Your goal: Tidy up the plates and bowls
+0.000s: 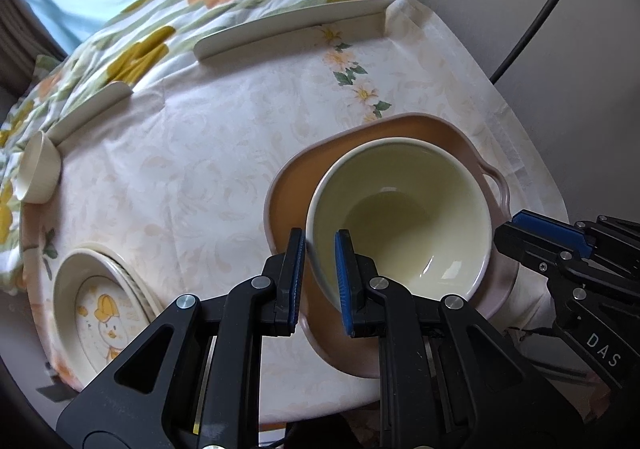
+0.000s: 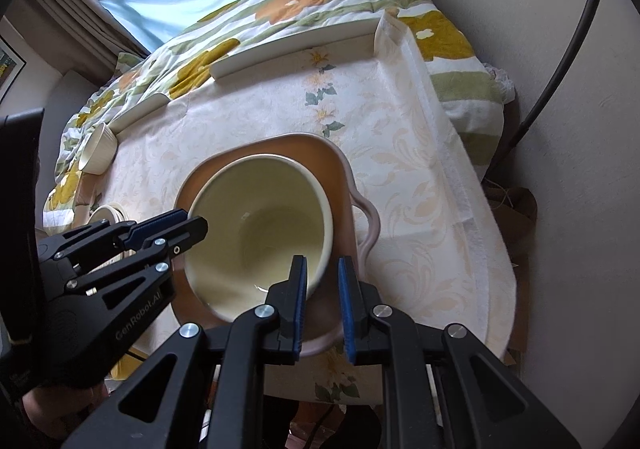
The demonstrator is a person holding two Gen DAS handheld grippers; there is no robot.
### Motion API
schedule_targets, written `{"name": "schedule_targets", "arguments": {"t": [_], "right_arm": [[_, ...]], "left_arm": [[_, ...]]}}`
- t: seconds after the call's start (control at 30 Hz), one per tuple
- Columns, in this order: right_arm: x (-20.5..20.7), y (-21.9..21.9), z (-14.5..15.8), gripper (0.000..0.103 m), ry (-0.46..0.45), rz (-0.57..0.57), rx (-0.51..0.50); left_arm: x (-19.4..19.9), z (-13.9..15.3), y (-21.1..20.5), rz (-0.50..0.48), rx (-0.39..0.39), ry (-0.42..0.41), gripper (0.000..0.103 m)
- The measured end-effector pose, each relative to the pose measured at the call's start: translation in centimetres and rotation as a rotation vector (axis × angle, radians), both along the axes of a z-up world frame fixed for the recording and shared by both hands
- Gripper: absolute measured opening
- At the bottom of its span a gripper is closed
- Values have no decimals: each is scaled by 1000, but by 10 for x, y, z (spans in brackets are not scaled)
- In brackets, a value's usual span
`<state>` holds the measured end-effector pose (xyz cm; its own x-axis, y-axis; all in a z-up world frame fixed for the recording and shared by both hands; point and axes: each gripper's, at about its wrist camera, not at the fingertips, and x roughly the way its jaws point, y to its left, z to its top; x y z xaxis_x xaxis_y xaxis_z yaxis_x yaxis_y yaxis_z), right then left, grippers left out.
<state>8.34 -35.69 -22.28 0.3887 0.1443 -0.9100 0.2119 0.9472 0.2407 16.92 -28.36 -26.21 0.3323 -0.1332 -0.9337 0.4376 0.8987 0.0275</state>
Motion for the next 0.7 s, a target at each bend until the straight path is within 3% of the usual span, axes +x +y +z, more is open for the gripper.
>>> {"name": "schedule_targets", "arguments": {"t": [0.3, 0.33, 0.37, 0.4, 0.43, 0.47, 0.5, 0.53, 0.57, 0.7], "right_arm": [[6, 2, 44, 14, -136, 114, 34], [10, 5, 49, 14, -157, 142, 44], [15, 8, 54, 14, -175, 169, 46], [20, 12, 57, 14, -188, 189, 43], [27, 15, 61, 16, -200, 208, 38], [34, 19, 64, 29, -207, 219, 35], [41, 22, 65, 44, -211, 232, 38], [50, 28, 67, 86, -215, 251, 49], [57, 34, 68, 103, -225, 269, 58], [89, 66, 72, 103, -243, 359, 47]], "left_arm": [[-14, 66, 32, 114, -49, -137, 14], [-15, 74, 41, 139, -55, -158, 19], [-15, 81, 50, 163, -57, -176, 26], [-15, 89, 61, 196, -56, -197, 55], [-15, 95, 72, 230, -51, -219, 93], [-17, 102, 85, 271, -42, -251, 103], [-19, 109, 99, 305, -47, -288, 103], [-19, 113, 111, 328, -57, -297, 103], [-18, 115, 124, 359, -64, -291, 103], [-8, 117, 180, 501, -95, -275, 103]]}}
